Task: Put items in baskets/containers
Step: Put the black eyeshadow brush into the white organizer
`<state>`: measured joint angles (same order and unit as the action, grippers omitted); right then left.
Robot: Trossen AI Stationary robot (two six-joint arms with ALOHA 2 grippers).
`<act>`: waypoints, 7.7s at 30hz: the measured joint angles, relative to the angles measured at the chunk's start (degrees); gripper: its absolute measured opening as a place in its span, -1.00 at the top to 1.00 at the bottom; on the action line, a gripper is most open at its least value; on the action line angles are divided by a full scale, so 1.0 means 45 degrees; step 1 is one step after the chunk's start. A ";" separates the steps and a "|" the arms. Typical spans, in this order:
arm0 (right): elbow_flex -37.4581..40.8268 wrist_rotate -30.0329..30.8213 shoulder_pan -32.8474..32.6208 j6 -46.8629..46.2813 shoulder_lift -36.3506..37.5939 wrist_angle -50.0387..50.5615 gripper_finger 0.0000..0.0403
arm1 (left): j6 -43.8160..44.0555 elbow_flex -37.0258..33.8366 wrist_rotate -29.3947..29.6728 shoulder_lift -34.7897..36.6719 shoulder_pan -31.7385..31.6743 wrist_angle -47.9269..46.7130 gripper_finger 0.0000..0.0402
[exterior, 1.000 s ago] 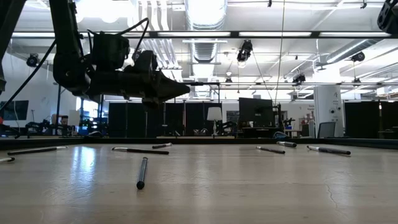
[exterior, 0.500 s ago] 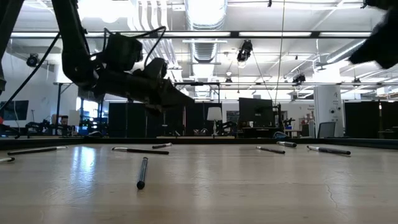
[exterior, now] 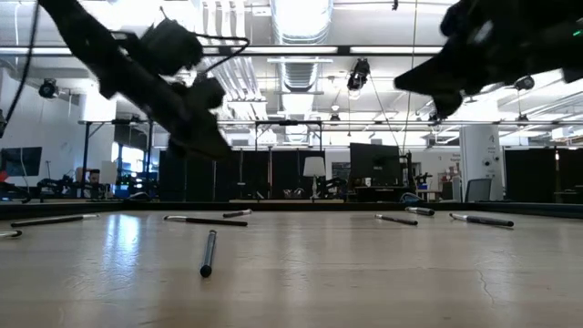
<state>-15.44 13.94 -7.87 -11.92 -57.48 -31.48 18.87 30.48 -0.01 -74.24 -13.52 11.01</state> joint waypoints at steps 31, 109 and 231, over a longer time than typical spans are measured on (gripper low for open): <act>-0.2837 -0.0885 0.3001 0.2802 -0.4826 -0.0226 0.96 | 1.9516 0.4662 0.0980 -0.2233 0.9074 -1.3824 0.44; -0.4310 -0.3432 0.1806 -0.0793 -0.7454 -0.4802 0.34 | -0.1952 -0.0302 0.0518 -0.2330 0.3561 1.1923 1.00; -0.4643 0.7097 -0.9634 -0.8686 0.3248 1.6509 0.59 | -0.2192 -0.0834 0.1335 -0.1451 0.2432 0.9451 1.00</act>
<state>-36.34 45.88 -51.23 -51.01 -42.86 42.81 9.01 26.73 6.00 -80.77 -2.58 53.54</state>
